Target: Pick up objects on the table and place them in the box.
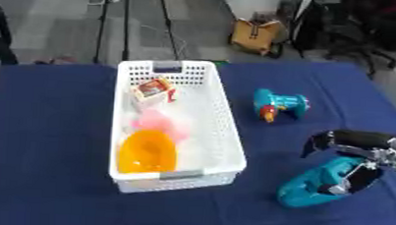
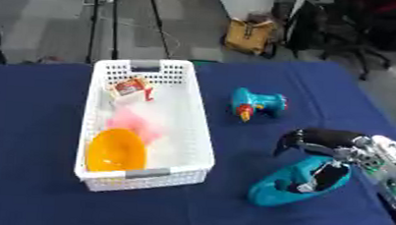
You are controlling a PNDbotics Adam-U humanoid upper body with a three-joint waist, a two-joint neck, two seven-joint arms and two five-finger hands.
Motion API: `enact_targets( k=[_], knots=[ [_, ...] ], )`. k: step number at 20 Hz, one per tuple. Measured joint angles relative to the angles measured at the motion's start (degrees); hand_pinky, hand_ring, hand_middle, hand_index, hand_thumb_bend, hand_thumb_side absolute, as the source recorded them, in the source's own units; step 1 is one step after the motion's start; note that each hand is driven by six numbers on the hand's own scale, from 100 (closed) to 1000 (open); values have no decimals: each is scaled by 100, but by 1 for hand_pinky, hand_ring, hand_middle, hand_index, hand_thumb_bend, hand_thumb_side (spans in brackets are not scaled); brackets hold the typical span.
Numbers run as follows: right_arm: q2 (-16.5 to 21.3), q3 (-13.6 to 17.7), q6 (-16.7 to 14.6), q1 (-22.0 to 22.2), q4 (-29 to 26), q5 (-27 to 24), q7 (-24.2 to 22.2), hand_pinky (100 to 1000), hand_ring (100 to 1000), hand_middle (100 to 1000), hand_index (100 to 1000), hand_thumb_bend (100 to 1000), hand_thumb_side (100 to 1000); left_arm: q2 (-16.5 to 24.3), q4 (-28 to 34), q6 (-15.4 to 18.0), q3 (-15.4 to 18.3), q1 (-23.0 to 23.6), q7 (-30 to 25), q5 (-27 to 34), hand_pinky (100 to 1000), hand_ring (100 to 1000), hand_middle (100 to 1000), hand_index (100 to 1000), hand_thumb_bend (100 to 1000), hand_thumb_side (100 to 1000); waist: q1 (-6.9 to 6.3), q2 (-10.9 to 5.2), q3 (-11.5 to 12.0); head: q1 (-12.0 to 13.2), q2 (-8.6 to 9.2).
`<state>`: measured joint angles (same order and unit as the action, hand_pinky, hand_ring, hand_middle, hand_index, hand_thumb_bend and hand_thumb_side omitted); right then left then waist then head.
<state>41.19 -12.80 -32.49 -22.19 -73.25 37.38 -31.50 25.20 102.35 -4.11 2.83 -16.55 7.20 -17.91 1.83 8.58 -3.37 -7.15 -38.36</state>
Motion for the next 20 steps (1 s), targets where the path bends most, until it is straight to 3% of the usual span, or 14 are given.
enact_targets(
  k=[12, 20],
  knots=[
    [-127, -72, -54, 3, 116, 168, 49, 746, 803, 778, 782, 488, 287, 0, 0, 6, -13, 0, -6, 0, 508, 674, 740, 834, 715, 730, -2, 0, 13, -5, 0],
    [-109, -149, -80, -49, 96, 293, 56, 749, 784, 772, 793, 528, 294, 0, 0, 9, -13, 0, -10, 0, 508, 674, 741, 835, 713, 735, 17, 0, 19, -10, 0]
  ],
)
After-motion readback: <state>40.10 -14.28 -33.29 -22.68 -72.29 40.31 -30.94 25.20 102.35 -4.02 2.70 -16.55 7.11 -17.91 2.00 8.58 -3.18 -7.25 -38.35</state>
